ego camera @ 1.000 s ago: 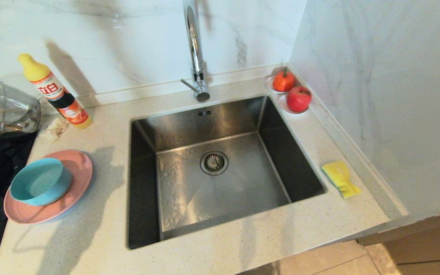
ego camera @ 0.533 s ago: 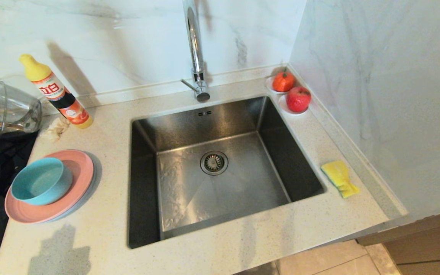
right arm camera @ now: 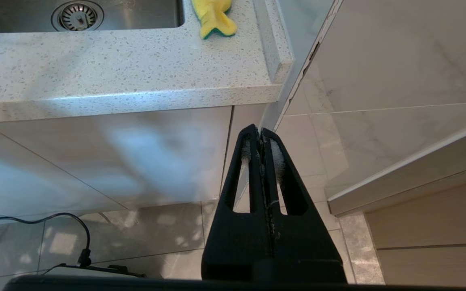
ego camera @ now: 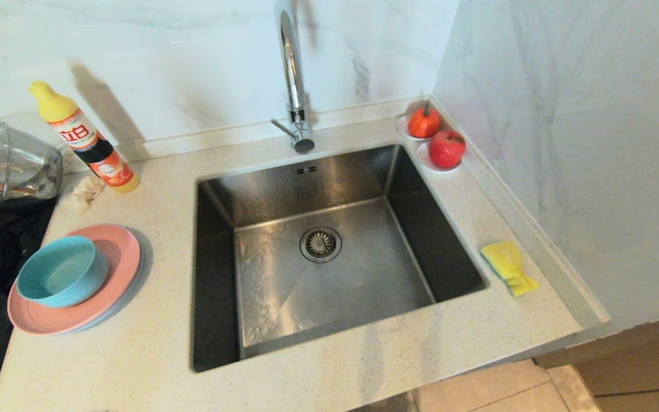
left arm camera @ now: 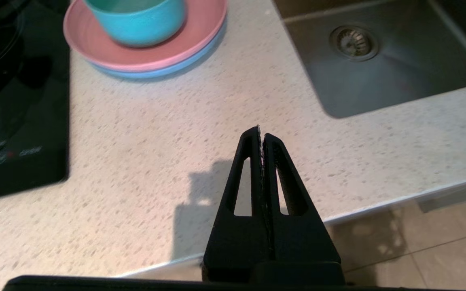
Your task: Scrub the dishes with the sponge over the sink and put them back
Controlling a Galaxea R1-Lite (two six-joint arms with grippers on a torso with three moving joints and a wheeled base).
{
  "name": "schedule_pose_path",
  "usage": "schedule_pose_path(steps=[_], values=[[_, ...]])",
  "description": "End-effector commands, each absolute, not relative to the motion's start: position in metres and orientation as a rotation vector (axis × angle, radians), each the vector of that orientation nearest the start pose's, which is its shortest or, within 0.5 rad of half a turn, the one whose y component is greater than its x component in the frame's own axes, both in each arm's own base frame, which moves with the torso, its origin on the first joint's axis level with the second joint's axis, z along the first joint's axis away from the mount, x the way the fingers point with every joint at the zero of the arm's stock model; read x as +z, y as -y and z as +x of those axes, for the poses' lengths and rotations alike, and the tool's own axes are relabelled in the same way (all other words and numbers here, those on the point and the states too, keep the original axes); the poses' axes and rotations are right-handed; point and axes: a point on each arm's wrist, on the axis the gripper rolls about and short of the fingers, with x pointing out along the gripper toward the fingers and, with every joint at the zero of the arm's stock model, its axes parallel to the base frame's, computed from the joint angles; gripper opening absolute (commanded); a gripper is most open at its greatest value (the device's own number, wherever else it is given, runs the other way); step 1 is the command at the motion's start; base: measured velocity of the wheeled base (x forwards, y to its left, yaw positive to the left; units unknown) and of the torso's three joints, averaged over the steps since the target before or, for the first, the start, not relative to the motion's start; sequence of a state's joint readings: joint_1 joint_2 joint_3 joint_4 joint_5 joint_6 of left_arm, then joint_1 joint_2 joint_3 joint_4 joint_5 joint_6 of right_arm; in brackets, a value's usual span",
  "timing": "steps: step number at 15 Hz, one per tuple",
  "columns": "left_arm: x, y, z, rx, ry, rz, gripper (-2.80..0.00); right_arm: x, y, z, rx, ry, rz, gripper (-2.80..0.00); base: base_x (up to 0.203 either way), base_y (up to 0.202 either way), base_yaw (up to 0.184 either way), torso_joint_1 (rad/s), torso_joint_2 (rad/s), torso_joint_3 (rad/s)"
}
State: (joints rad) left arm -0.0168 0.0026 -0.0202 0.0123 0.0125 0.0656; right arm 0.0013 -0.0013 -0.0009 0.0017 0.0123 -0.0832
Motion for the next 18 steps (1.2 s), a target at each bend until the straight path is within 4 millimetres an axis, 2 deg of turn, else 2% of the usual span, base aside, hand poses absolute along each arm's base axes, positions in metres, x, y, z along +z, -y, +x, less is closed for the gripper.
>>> schedule_pose_path(steps=[1,18], values=[[0.0744,-0.0004,-0.0229,-0.015,-0.004,0.068,-2.80,0.0754,-0.0003,-0.0229,0.015,0.001,-0.084,-2.80,0.000,0.000,0.000,0.000,0.00,0.000],[0.0747,-0.0005,-0.0229,-0.011,-0.001,0.048,-2.80,0.0759,-0.0002,-0.0230,0.014,0.004,-0.069,-2.80,0.000,0.000,0.000,0.000,0.00,0.000]])
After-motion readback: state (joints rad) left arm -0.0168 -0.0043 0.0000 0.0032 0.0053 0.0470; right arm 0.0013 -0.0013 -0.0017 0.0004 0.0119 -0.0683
